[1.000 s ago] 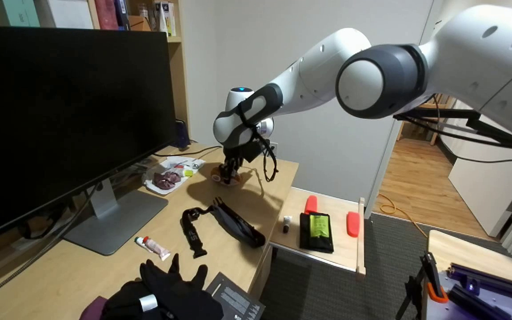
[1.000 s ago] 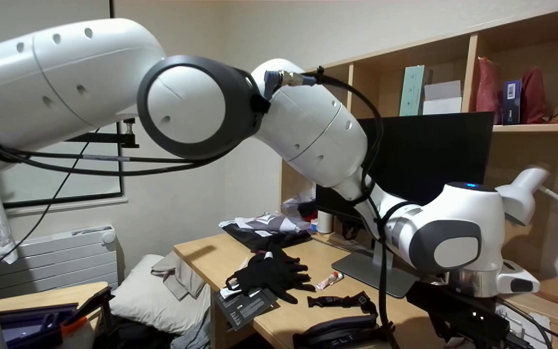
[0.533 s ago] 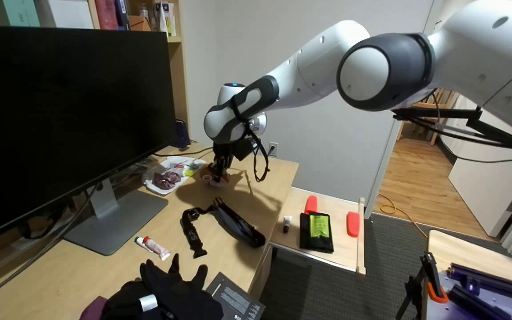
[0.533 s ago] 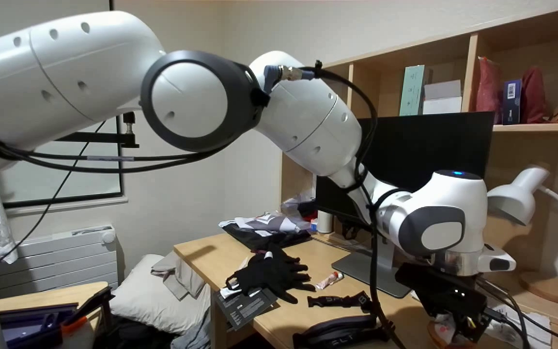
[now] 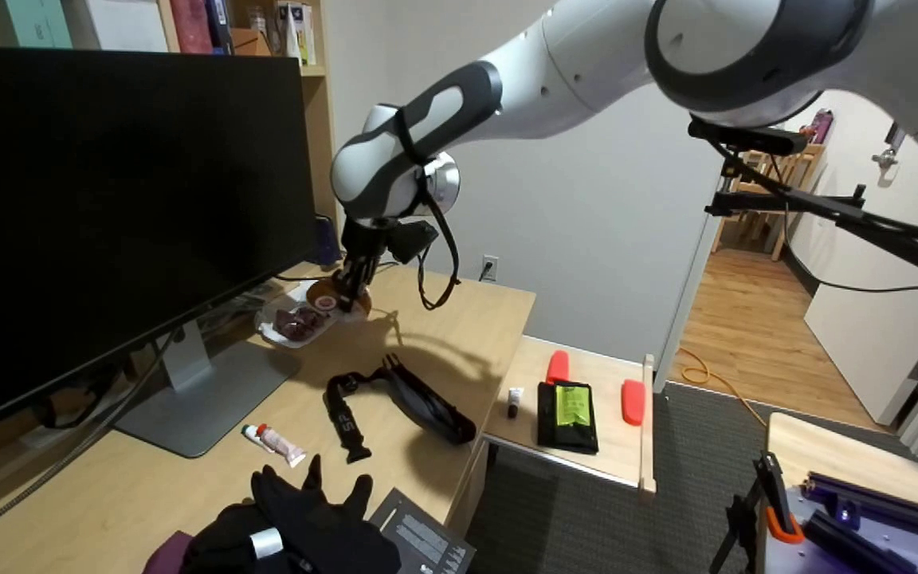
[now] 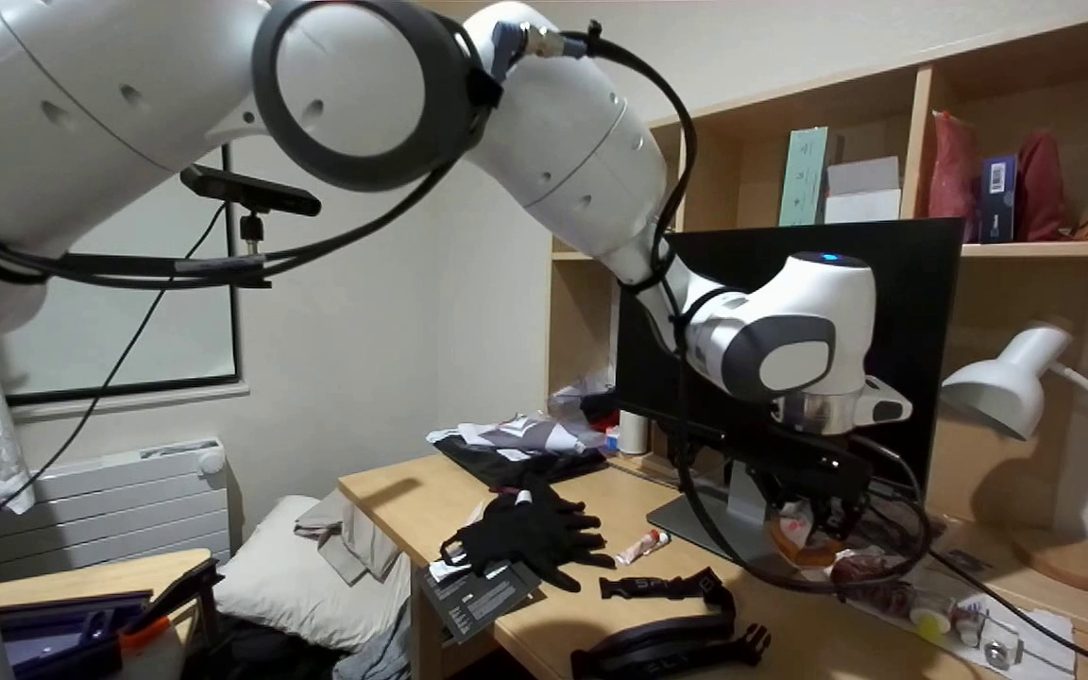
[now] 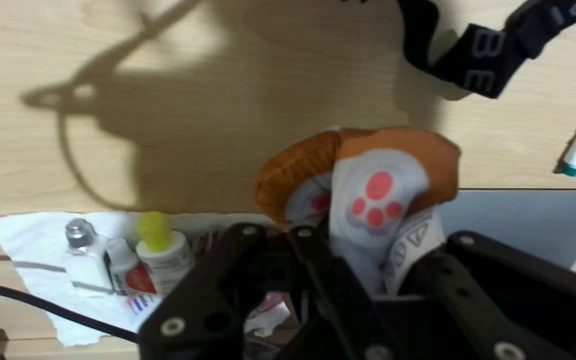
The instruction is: Move the Tubes and the brown object from the right to the left
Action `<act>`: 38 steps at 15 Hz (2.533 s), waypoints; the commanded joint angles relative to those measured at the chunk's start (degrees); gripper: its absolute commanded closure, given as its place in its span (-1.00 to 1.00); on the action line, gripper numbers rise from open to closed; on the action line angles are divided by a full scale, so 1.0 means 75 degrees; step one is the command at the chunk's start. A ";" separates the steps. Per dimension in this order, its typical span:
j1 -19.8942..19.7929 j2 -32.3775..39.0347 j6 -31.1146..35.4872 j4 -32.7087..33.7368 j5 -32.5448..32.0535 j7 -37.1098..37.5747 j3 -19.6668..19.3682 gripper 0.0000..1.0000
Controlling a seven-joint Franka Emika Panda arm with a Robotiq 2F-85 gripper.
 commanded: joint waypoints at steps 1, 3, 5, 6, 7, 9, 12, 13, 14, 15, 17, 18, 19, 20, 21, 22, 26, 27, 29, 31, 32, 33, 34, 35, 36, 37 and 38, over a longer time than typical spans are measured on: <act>-0.0492 -0.1194 0.0347 -0.1785 0.0574 -0.1284 0.0681 0.85; -0.0061 -0.0723 0.0086 -0.0990 0.0589 -0.0897 0.0274 0.84; -0.0025 -0.0846 0.0081 -0.1126 0.0632 -0.0952 0.0242 0.81; -0.0001 -0.0828 0.0082 -0.1109 0.0621 -0.0945 0.0202 0.81; 0.0006 -0.0799 0.0082 -0.1092 0.0615 -0.0942 0.0182 0.81; 0.0004 -0.0776 0.0082 -0.1090 0.0613 -0.0940 0.0175 0.81; 0.0022 -0.0881 0.0155 -0.1186 0.0652 -0.0973 0.0232 0.84; 0.0103 -0.1029 0.0289 -0.1361 0.0605 -0.0934 0.0208 0.85; 0.0191 -0.1211 0.0372 -0.1565 0.0560 -0.0902 0.0209 0.84; 0.0211 -0.1386 0.0463 -0.1783 0.0588 -0.1027 0.0326 0.84; 0.0349 -0.1760 0.0778 -0.2313 0.0625 -0.1088 0.0491 0.84; 0.0476 -0.2016 0.1092 -0.2709 0.0623 -0.0995 0.0540 0.84; 0.0562 -0.2155 0.1199 -0.2924 0.0635 -0.0976 0.0625 0.84; 0.0663 -0.2367 0.1355 -0.3274 0.0664 -0.0935 0.0723 0.84; 0.0737 -0.2538 0.1421 -0.3552 0.0724 -0.0961 0.0870 0.84; 0.0857 -0.2706 0.1588 -0.3830 0.0746 -0.0952 0.0970 0.84; 0.1172 -0.3282 0.2167 -0.4650 0.0973 -0.0966 0.1542 0.84; 0.1199 -0.3359 0.2282 -0.4742 0.1064 -0.0985 0.1668 0.84; 0.1390 -0.3032 0.2099 -0.4329 0.0930 -0.0895 0.1505 0.85; 0.1480 -0.3106 0.2102 -0.4375 0.0935 -0.0876 0.1507 0.81; 0.1479 -0.3087 0.2102 -0.4374 0.0930 -0.0873 0.1481 0.81; 0.1472 -0.3066 0.2102 -0.4373 0.0924 -0.0870 0.1449 0.81; 0.1467 -0.3057 0.2102 -0.4373 0.0921 -0.0868 0.1428 0.84; 0.1456 -0.3104 0.2256 -0.4511 0.0940 -0.0842 0.1401 0.84; 0.1594 -0.3156 0.2499 -0.4707 0.0845 -0.0645 0.1241 0.84; 0.1674 -0.3184 0.2679 -0.4901 0.0822 -0.0526 0.1171 0.84; 0.1749 -0.3204 0.2680 -0.5080 0.0757 -0.0466 0.1108 0.84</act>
